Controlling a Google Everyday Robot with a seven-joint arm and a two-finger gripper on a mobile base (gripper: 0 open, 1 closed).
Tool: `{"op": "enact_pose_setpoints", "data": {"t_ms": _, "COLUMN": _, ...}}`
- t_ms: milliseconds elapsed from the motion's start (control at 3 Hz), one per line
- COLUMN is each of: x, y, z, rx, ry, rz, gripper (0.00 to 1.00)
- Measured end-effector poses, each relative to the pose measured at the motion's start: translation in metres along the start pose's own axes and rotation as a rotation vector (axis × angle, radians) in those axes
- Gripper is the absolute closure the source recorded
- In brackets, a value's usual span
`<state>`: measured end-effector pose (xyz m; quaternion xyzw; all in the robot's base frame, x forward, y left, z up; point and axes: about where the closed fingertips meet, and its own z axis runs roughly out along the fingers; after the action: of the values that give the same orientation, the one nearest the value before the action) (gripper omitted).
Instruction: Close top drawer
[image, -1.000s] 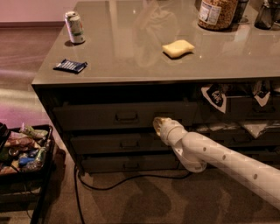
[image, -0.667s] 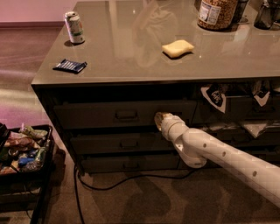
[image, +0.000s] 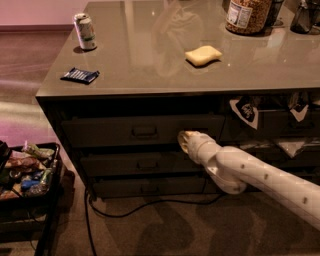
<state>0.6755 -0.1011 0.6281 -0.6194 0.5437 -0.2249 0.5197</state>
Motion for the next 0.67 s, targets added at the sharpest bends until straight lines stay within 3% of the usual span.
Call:
{"op": "enact_pose_setpoints", "data": {"t_ms": 333, "x": -0.01, "y": 0.001, "z": -0.044, "rx": -0.022, "ry": -0.018, "rz": -0.04, "gripper": 1.0}}
{"op": "enact_pose_setpoints", "data": {"t_ms": 667, "x": -0.016, "y": 0.001, "z": -0.082, "rx": 0.005, "ry": -0.07, "rz": -0.047, "gripper": 1.0}}
